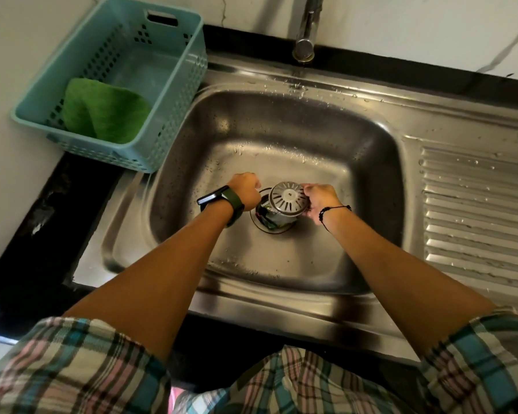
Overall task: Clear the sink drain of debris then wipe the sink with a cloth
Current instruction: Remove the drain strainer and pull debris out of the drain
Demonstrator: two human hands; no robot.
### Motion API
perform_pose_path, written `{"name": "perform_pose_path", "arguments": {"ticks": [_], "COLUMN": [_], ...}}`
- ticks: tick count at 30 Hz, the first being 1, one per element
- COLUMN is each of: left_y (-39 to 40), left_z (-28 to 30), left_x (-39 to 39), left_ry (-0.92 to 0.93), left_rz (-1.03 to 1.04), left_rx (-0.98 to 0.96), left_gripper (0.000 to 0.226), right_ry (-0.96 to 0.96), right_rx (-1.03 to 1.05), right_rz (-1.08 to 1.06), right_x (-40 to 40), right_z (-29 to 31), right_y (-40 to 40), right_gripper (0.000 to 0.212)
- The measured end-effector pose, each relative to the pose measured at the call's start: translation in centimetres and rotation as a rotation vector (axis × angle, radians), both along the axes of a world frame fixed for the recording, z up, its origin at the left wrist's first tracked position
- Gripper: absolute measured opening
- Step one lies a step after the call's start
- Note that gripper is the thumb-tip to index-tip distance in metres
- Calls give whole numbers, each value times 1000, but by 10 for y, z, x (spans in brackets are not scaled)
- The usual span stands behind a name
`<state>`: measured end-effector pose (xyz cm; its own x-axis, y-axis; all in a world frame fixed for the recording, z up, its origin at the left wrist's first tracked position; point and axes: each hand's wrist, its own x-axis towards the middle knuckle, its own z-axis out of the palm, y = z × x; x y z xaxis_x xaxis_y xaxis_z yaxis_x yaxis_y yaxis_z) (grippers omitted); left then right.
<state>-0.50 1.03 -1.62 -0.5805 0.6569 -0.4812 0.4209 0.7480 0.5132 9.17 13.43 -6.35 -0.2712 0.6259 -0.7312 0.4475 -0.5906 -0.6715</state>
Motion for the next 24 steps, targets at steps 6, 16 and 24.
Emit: {"name": "perform_pose_path", "arguments": {"ticks": [6, 16, 24], "left_y": [26, 109, 116], "left_z": [28, 95, 93], "left_x": [9, 97, 156], "left_ry": [18, -93, -191], "left_rz": [9, -159, -282], "left_rx": [107, 465, 425], "left_gripper": [33, 27, 28], "right_ry": [183, 375, 109], "right_rx": [130, 453, 481], "right_rz": [-37, -362, -473], "right_x": [22, 180, 245], "right_z": [61, 143, 112], "right_y": [20, 66, 73], "right_gripper": [24, 33, 36]}}
